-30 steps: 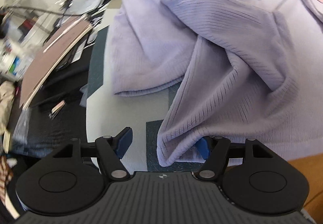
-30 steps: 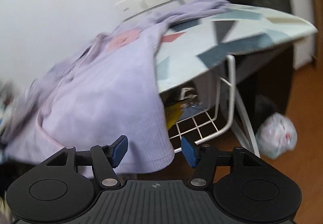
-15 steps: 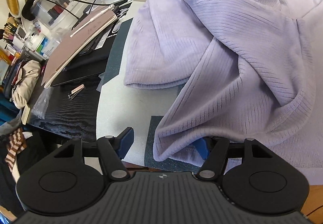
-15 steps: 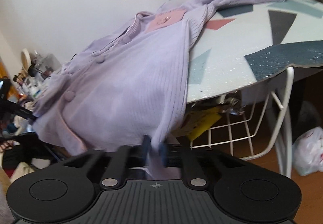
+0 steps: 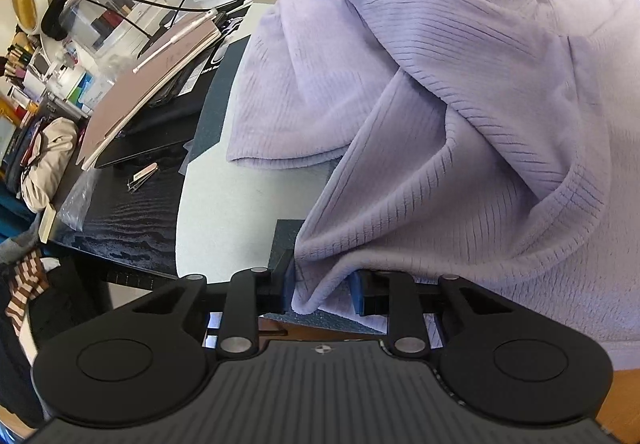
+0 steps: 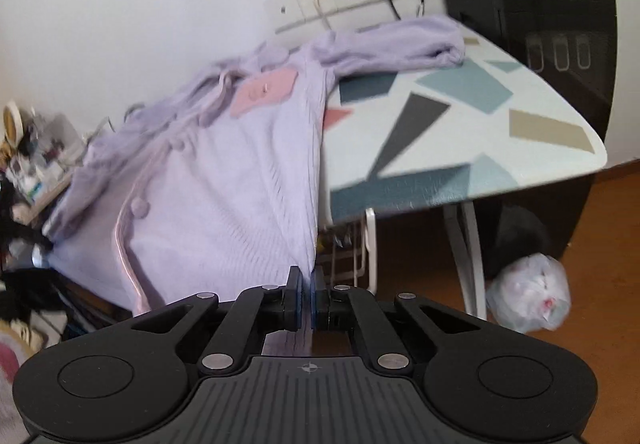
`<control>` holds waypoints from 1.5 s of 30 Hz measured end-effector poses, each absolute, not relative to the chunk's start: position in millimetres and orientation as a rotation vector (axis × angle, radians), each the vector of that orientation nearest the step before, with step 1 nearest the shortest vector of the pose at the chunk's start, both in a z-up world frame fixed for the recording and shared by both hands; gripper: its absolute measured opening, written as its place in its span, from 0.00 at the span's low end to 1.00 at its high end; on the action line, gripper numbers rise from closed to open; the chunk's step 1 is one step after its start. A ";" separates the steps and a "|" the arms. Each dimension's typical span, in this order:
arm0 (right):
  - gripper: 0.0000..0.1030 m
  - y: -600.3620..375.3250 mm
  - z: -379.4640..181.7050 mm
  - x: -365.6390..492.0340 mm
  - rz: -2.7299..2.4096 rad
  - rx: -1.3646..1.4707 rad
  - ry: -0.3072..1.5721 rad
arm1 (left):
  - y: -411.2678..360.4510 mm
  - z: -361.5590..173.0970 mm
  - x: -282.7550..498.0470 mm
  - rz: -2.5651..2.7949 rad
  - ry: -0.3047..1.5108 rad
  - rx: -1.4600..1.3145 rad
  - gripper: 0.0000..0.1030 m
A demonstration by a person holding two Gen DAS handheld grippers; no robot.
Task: Fold clothes
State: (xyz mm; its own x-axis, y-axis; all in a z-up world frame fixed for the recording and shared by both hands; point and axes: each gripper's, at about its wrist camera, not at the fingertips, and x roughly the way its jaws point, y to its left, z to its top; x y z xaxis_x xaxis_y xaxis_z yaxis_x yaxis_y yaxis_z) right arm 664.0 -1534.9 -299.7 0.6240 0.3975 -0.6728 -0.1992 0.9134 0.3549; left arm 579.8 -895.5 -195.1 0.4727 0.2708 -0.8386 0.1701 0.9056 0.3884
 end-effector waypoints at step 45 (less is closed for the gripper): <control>0.58 -1258.5 -415.4 634.9 0.233 1.248 0.754 | -818.3 -210.4 570.0 -0.554 1.316 -0.354 0.07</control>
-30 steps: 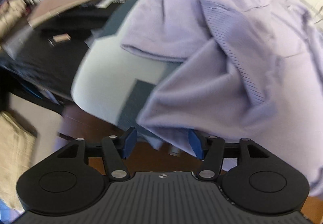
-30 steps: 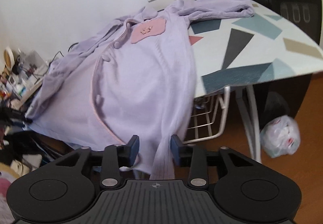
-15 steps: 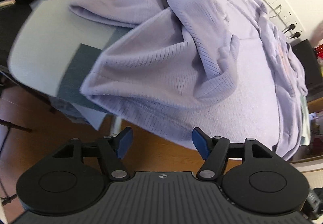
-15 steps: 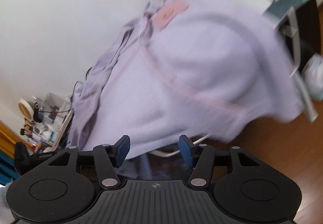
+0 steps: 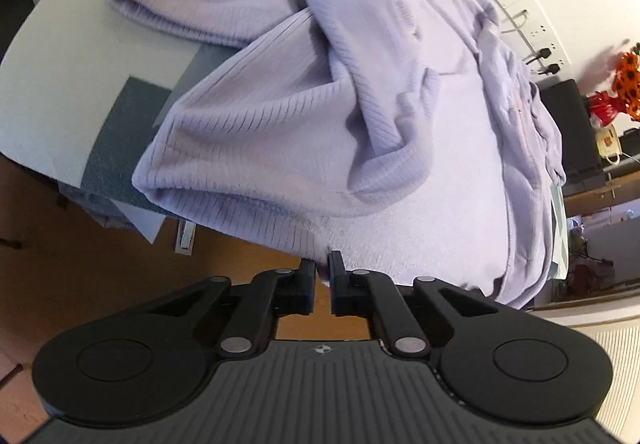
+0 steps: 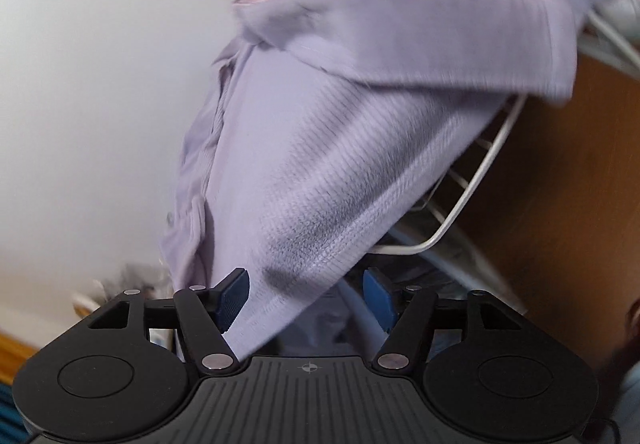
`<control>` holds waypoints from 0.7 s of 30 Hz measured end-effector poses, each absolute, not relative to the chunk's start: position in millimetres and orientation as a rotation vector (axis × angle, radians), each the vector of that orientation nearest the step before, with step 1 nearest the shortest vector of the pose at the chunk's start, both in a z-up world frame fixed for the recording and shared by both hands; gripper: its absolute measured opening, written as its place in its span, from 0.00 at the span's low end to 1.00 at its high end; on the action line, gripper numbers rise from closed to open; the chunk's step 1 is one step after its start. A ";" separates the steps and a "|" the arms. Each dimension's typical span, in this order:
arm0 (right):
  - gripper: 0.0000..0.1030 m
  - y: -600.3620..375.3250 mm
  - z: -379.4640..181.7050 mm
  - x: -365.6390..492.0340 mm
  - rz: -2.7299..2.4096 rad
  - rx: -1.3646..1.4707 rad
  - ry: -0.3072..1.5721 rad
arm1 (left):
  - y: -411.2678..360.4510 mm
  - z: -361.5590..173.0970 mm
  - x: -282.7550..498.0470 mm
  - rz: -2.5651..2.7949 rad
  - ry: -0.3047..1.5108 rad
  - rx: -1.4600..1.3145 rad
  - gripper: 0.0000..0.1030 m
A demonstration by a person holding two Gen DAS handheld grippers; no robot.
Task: Fold clothes
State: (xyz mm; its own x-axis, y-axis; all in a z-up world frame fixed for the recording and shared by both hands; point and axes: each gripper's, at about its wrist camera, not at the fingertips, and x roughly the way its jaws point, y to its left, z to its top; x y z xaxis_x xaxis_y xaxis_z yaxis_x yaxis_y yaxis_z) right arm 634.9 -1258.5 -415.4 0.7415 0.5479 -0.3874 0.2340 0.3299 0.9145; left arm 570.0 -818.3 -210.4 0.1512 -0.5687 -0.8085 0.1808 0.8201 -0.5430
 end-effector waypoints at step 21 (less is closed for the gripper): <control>0.07 -1264.5 -382.4 588.4 0.213 1.328 0.632 | -818.2 -238.8 569.5 -0.561 1.453 -0.448 0.60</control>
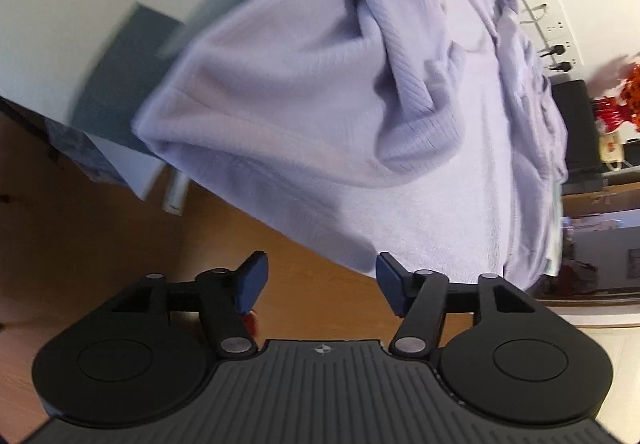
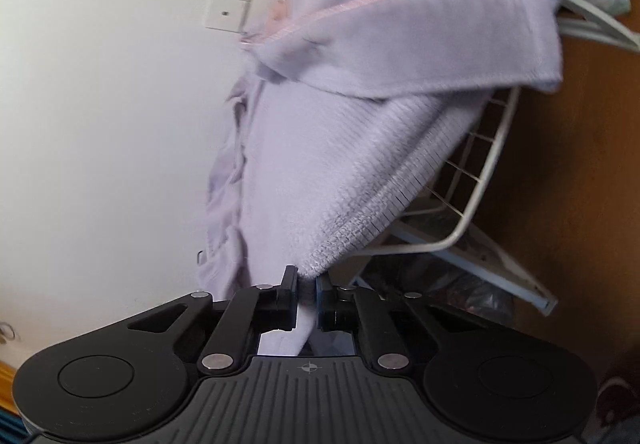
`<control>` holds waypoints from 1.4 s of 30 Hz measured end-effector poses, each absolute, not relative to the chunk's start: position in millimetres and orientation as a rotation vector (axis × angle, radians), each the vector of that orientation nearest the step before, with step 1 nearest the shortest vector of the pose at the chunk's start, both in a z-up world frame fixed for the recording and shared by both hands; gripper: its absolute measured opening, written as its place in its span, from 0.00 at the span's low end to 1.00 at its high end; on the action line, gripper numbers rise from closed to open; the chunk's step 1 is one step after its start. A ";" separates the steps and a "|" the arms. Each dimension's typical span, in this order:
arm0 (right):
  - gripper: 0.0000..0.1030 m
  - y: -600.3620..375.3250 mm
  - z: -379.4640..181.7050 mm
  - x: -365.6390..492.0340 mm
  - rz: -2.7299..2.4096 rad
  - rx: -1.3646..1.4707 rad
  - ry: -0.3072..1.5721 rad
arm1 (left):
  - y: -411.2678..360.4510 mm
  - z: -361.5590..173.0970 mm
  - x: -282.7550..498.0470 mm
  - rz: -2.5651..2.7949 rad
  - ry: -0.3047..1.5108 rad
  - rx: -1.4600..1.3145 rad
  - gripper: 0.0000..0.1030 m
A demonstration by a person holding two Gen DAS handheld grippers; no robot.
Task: Fold clothes
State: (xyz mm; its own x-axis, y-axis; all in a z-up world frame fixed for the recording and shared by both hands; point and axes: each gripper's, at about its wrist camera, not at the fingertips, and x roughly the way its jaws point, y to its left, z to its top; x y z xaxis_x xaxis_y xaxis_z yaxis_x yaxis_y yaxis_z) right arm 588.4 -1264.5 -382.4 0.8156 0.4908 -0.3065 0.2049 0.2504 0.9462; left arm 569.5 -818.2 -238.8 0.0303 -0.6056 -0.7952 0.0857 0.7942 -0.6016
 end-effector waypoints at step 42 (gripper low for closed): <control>0.60 -1276.8 -385.3 538.4 -0.007 1.486 0.599 | -821.0 -180.5 559.1 -0.779 1.291 -0.634 0.03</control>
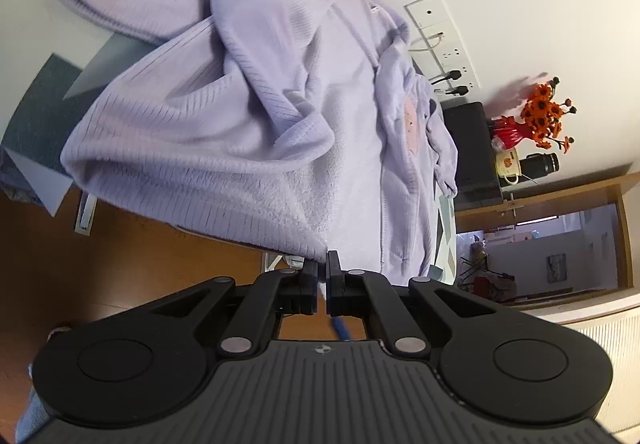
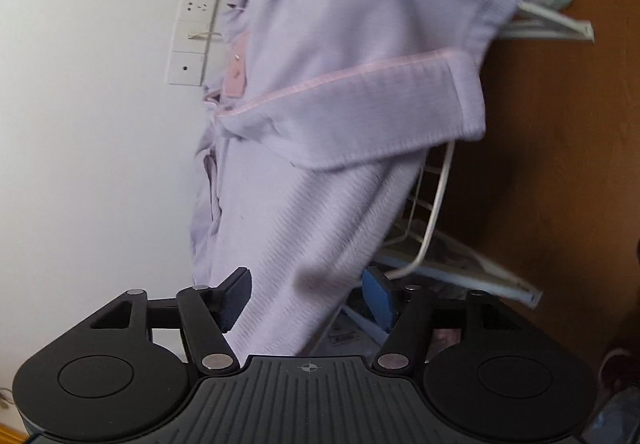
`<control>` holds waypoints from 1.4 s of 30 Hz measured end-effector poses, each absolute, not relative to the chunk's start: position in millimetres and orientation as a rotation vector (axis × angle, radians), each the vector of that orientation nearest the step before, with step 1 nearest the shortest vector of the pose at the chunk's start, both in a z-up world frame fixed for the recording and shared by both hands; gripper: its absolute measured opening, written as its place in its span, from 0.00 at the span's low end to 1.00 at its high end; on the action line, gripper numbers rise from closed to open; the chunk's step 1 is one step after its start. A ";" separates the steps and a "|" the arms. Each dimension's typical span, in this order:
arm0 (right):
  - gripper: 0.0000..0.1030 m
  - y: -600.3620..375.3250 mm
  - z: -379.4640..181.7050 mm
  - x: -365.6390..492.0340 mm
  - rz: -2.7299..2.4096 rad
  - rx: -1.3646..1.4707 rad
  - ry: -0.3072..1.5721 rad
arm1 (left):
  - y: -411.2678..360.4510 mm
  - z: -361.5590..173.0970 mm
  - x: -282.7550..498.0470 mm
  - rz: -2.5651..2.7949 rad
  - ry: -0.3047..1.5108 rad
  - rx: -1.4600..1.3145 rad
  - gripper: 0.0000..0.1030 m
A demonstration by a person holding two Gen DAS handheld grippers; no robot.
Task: Fold clothes
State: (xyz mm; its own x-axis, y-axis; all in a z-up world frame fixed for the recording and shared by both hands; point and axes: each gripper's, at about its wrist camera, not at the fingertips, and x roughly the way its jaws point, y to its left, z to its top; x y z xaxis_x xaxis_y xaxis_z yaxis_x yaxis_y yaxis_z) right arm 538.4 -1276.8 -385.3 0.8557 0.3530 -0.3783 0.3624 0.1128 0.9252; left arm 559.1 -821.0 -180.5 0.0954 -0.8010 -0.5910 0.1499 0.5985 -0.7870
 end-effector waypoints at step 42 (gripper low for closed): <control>0.04 -1270.9 -321.5 480.3 0.035 1.459 0.441 | -829.3 -239.7 554.7 -0.668 1.362 -0.642 0.07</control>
